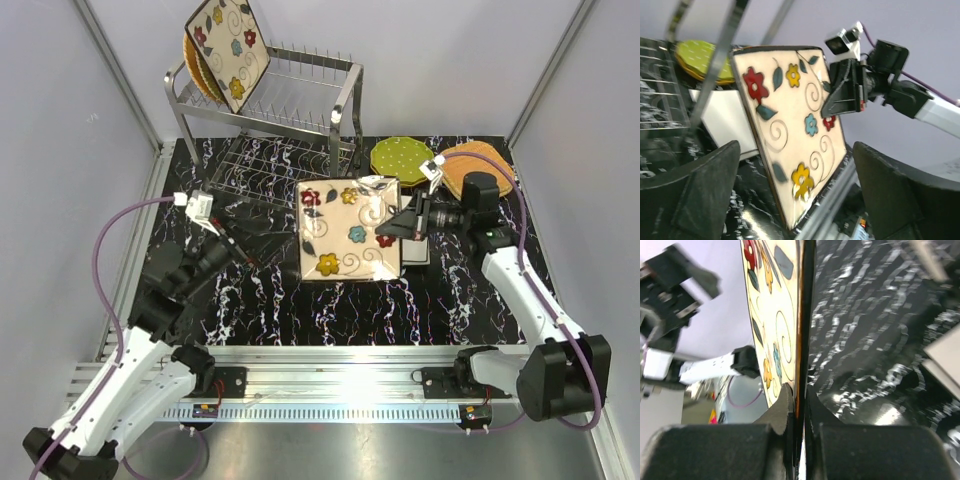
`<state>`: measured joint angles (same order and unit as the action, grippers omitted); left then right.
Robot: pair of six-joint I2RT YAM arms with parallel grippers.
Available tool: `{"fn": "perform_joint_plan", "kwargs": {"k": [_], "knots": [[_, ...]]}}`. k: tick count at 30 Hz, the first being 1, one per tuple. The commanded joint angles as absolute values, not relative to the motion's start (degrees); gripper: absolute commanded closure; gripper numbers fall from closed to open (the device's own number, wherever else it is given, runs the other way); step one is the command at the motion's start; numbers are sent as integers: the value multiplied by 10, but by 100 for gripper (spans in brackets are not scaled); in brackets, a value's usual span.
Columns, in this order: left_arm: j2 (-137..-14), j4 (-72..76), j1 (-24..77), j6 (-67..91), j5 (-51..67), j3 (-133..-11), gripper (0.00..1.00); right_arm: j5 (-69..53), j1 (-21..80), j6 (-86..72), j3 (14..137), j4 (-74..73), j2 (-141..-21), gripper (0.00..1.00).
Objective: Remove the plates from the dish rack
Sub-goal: Pass the plate from the left arm to the right, then place the plate on the table
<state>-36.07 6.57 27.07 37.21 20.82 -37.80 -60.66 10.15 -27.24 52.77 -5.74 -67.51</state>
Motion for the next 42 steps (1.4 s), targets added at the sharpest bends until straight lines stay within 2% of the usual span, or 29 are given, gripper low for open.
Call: {"fn": "perform_joint_plan", "kwargs": {"k": [1, 9, 15, 25, 42], "knots": [[-328, 13, 272, 310, 111, -412, 1, -640, 66, -244, 550, -80, -662, 100], [-280, -64, 271, 247, 31, -414, 1, -630, 12, -156, 557, -237, -671, 100], [-249, -83, 271, 244, 4, -397, 1, -611, -35, -114, 572, -291, -686, 100], [-227, -98, 272, 240, -23, -384, 1, -574, -59, -120, 585, -264, -734, 100], [-215, -110, 272, 238, -49, -374, 1, -598, -79, -76, 739, -297, -951, 100]]}}
